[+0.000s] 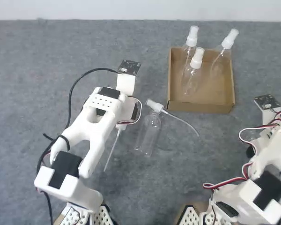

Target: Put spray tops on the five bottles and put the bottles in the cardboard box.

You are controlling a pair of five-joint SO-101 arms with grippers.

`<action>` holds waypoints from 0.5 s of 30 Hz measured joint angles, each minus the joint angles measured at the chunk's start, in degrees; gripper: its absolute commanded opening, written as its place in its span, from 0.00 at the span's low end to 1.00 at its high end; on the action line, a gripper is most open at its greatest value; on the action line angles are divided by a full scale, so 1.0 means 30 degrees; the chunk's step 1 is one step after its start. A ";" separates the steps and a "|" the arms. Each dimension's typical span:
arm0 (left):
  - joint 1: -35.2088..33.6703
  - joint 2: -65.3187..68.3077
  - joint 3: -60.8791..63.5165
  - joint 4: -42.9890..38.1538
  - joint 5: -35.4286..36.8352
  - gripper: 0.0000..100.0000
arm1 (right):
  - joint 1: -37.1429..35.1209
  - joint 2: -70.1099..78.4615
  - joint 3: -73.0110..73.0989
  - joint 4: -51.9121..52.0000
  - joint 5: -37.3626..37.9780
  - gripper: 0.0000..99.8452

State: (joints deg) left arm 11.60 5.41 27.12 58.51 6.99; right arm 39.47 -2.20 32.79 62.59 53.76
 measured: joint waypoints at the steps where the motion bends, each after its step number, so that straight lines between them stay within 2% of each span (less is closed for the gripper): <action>1: 0.0000 0.0000 0.0000 0.0000 -0.0029 0.01 | 0.0000 0.0000 0.0000 0.0000 0.0000 0.10; 15: -0.0029 0.0000 0.0469 -0.0029 -0.0527 0.01 | 0.0352 0.0000 -0.1201 0.0000 -0.0264 0.28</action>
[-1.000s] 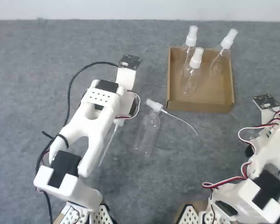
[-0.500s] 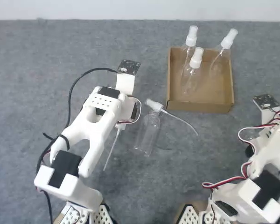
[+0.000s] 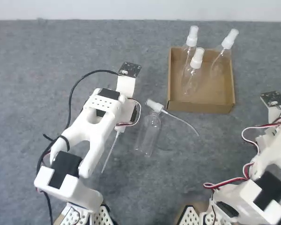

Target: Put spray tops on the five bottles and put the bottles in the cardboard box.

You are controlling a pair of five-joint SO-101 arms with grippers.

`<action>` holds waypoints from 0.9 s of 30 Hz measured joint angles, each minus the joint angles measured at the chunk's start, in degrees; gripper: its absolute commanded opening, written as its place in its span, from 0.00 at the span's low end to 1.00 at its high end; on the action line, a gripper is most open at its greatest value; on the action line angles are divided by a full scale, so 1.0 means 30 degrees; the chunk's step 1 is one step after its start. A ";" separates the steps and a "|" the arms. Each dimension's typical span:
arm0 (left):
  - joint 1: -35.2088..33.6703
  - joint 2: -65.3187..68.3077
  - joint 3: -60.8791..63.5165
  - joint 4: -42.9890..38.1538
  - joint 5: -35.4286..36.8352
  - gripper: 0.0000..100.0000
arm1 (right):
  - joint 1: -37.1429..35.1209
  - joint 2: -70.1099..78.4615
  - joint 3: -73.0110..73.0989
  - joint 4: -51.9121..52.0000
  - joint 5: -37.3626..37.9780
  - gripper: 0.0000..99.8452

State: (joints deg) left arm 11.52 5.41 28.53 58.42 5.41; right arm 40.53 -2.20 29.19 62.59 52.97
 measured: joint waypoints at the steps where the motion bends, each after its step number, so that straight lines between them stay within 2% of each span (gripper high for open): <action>1: -0.0029 0.0000 0.0000 0.0000 0.0000 0.01 | 0.0000 0.0000 -0.0088 0.0000 -0.0117 0.28; 11: -0.0029 0.0088 0.0000 -0.0264 -0.1729 0.04 | 0.0000 0.0000 -0.0147 0.0000 -0.0293 0.29; 24: -0.0029 0.2051 -0.0352 -0.1084 -0.1817 0.03 | 0.0000 0.0000 -0.0147 0.0000 -0.0293 0.29; 27: -0.0029 0.2051 -0.0352 -0.1084 -0.1172 0.03 | 0.0000 0.0000 -0.0147 0.0000 -0.0293 0.29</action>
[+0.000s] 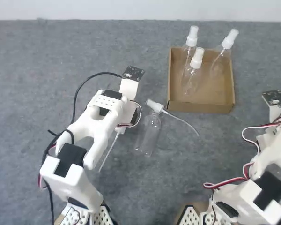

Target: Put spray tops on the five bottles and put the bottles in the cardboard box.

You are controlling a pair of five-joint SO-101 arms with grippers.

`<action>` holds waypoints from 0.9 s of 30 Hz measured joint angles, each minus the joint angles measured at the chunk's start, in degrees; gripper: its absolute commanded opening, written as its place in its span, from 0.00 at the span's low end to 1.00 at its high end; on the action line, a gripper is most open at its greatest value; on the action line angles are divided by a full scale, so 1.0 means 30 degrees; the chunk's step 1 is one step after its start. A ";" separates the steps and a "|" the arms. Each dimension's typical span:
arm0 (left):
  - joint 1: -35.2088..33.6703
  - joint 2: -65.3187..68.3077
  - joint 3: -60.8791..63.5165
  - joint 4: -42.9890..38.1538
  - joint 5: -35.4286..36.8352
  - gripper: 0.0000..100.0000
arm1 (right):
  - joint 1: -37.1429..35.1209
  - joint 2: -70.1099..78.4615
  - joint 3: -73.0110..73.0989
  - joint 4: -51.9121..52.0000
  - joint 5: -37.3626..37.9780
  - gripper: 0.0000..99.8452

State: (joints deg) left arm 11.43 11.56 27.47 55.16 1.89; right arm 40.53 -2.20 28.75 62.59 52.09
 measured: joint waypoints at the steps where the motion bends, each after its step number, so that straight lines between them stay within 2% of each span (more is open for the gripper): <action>1: 0.0000 0.0000 0.0000 0.0000 0.0176 0.03 | 0.0000 0.0000 0.0000 0.0000 0.0000 0.29; 27: 0.0000 0.0000 0.0147 -0.0059 0.0821 0.03 | 0.0322 0.0000 0.0000 0.1377 0.0000 0.29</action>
